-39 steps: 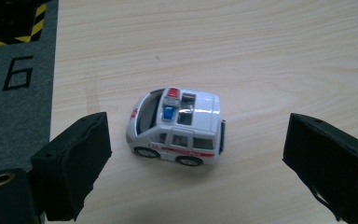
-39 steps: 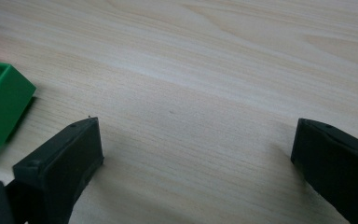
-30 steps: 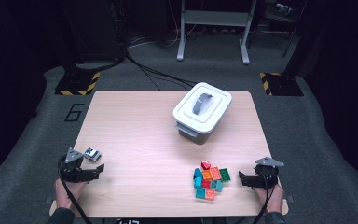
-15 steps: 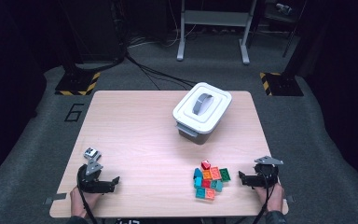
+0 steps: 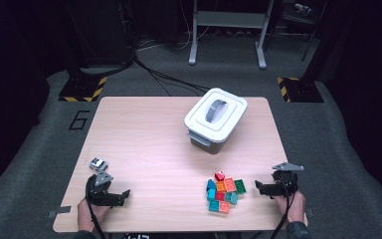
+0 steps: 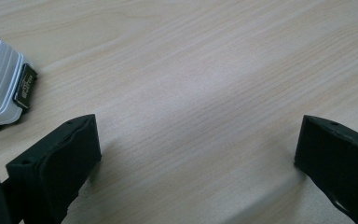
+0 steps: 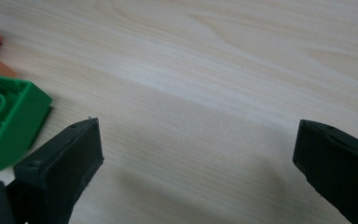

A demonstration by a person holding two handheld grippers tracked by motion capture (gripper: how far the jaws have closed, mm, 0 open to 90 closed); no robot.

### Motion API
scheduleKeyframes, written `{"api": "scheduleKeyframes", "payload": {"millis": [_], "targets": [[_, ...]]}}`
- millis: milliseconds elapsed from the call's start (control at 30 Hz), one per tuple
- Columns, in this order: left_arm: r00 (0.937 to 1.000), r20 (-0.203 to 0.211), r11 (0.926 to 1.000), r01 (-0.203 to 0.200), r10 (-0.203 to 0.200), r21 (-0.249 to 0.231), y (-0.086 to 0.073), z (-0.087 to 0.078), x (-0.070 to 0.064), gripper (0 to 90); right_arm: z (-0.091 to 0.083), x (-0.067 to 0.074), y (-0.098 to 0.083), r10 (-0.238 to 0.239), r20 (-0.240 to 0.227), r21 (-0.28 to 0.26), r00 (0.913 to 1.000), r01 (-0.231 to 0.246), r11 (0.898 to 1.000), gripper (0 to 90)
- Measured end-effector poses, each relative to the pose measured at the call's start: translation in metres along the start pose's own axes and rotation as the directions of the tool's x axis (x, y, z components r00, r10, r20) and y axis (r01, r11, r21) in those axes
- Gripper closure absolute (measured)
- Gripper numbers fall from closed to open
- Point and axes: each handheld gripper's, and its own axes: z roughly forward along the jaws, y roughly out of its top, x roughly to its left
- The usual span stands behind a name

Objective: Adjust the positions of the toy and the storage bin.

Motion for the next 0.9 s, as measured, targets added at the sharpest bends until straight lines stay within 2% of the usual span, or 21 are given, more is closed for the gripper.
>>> {"api": "scheduleKeyframes", "payload": {"millis": [33, 67, 233, 367, 433, 500, 667, 700, 733, 800, 900], "targets": [[1.0, 0.0, 1.0, 0.0, 0.0, 0.0, 0.0, 0.0, 0.0, 0.0, 0.0, 0.0, 0.0, 0.0, 0.0, 0.0, 1.0, 0.0, 1.0, 0.8], [1.0, 0.001, 1.0, 0.0, 0.0, -0.002, 0.0, 0.0, 0.0, 0.1, -0.002, 0.002, 0.008, -0.023, -0.007, -0.003, 0.9997, 0.023, 1.0, 0.6], [0.9997, 0.018, 0.9999, -0.014, 0.014, 0.002, 0.0, 0.0, -0.001, 0.2, -0.005, 0.014, 0.028, -0.046, -0.029, -0.004, 0.9985, 0.046, 0.999, 0.3], [0.9997, 0.02, 0.9999, -0.014, 0.014, 0.004, 0.0, 0.0, -0.001, 0.2, -0.008, 0.02, 0.04, -0.061, -0.037, -0.006, 0.9975, 0.061, 0.998, 0.4], [0.9997, 0.019, 0.9999, -0.013, 0.013, 0.005, 0.0, 0.0, -0.001, 0.2, -0.009, 0.024, 0.05, -0.086, -0.043, -0.018, 0.9954, 0.085, 0.996, 0.3], [0.9998, 0.018, 0.9999, -0.01, 0.01, 0.004, 0.0, 0.0, -0.001, 0.1, -0.011, 0.028, 0.057, -0.086, -0.052, -0.017, 0.995, 0.085, 0.996, 0.2], [0.9998, 0.018, 0.9999, -0.012, 0.012, 0.002, 0.0, 0.0, -0.001, 0.1, -0.018, 0.036, 0.074, -0.128, -0.071, -0.04, 0.9893, 0.125, 0.991, 0.0], [0.9998, 0.018, 0.9999, -0.011, 0.011, 0.004, 0.0, 0.0, -0.001, 0.1, -0.019, 0.039, 0.08, -0.127, -0.082, -0.04, 0.9885, 0.124, 0.991, 0.0], [0.9999, 0.013, 1.0, -0.009, 0.009, -0.003, 0.0, 0.0, -0.001, 0.1, -0.022, 0.042, 0.089, -0.148, -0.092, -0.053, 0.9847, 0.143, 0.988, 0.0], [0.9999, 0.014, 0.9999, -0.01, 0.01, -0.002, 0.0, 0.0, -0.001, 0.1, -0.023, 0.044, 0.093, -0.149, -0.096, -0.049, 0.9842, 0.145, 0.988, 0.0], [0.9999, 0.014, 1.0, -0.008, 0.008, -0.003, 0.0, 0.0, -0.001, 0.2, -0.027, 0.051, 0.11, -0.17, -0.11, -0.067, 0.9793, 0.163, 0.984, 0.0]]}}
